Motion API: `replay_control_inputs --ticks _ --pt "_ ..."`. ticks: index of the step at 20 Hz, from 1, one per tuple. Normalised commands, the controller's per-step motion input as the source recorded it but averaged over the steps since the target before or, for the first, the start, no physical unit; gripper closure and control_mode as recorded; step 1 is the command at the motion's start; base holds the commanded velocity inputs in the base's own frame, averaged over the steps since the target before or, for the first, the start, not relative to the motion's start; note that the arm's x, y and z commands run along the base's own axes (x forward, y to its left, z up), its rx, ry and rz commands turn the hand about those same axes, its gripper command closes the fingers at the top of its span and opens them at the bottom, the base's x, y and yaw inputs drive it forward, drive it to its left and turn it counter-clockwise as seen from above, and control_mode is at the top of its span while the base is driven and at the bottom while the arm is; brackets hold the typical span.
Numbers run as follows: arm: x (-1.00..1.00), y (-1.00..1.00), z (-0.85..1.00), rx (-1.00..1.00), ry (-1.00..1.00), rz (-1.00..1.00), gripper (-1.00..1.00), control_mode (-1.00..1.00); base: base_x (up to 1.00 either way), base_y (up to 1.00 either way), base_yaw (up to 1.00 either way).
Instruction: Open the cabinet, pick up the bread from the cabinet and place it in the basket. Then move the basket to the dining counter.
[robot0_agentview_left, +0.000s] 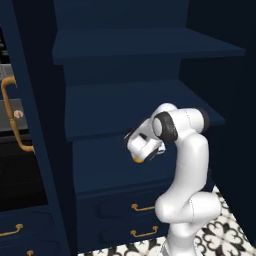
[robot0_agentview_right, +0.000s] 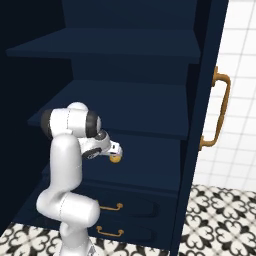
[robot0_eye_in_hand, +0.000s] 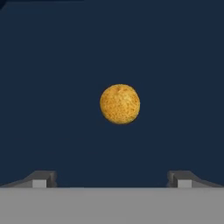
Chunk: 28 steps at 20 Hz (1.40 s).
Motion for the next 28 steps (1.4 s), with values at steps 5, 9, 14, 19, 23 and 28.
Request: replay_control_inputs --ticks 5,9,14,19,23,28 --pt "0.48 -0.57 -0.61 0.00 -0.02 0.00 -1.00 -1.00 0.00 0.00 0.00" --pt "0.25 -0.44 -0.82 0.00 0.00 0.00 -1.00 -1.00 0.00 0.00 0.00" --pt "0.36 -0.12 -0.69 0.00 -0.04 0.01 -1.00 -1.00 0.00 0.00 0.00" --pt "0.18 -0.02 -0.23 0.01 -0.13 0.05 -1.00 -1.00 0.00 0.00 0.00" --pt "0.13 0.01 -0.12 0.02 -0.13 0.13 -1.00 -1.00 0.00 0.00 0.00" --pt "0.10 0.00 -0.02 0.02 -0.01 0.08 -1.00 -1.00 0.00 0.00 0.00"
